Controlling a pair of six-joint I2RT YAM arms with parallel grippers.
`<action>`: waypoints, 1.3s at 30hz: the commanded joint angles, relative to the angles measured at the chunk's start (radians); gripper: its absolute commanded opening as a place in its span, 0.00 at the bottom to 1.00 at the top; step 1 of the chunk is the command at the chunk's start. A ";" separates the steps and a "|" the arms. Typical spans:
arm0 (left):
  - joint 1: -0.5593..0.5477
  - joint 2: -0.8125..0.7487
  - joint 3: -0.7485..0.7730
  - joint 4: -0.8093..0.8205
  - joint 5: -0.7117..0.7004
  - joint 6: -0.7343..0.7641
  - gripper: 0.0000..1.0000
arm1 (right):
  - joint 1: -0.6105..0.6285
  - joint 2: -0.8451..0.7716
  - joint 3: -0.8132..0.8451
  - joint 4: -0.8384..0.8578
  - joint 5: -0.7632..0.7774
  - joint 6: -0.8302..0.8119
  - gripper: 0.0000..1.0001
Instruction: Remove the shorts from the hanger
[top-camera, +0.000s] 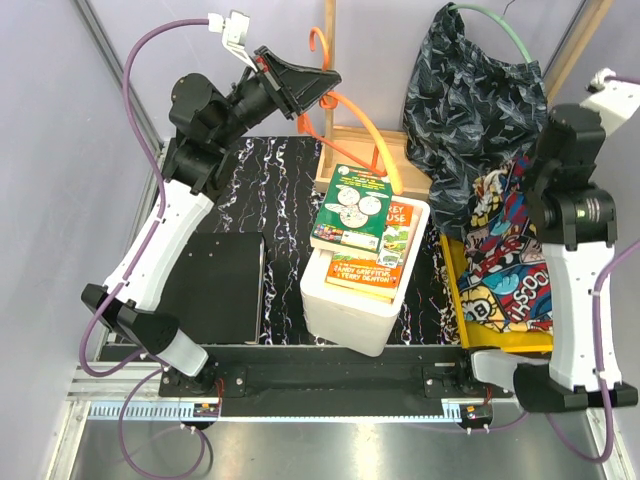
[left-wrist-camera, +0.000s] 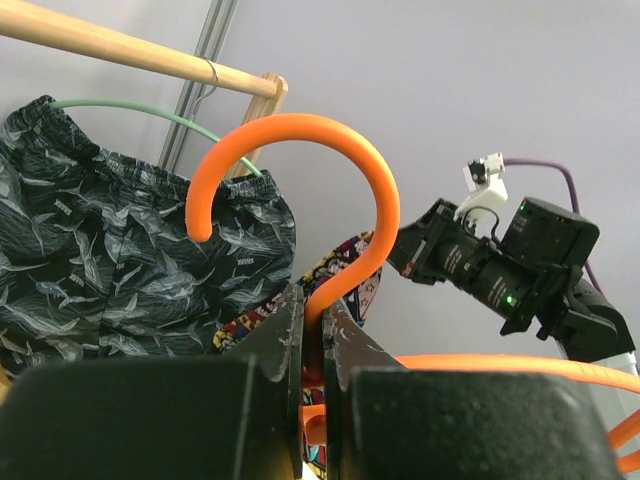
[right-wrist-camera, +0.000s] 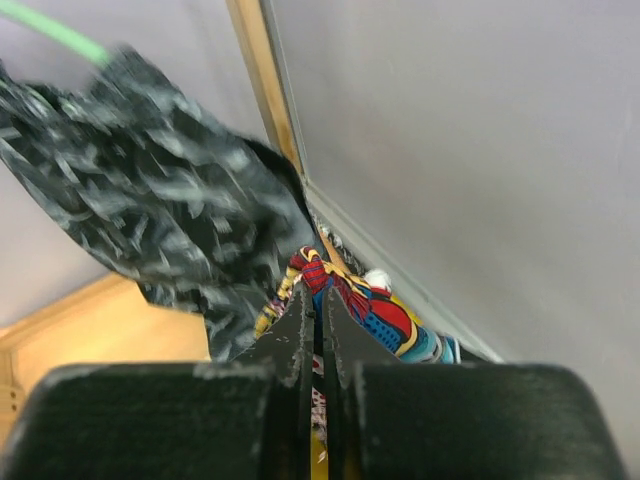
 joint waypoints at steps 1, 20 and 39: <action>0.003 -0.050 -0.001 0.067 0.016 -0.012 0.00 | -0.013 -0.133 -0.144 -0.087 0.010 0.210 0.00; -0.051 0.027 0.085 0.078 0.027 -0.041 0.00 | -0.086 -0.113 -0.189 -0.609 -0.114 0.329 0.99; -0.199 0.230 0.311 -0.295 -0.229 0.479 0.00 | -0.086 -0.058 0.227 -0.165 -1.443 0.324 1.00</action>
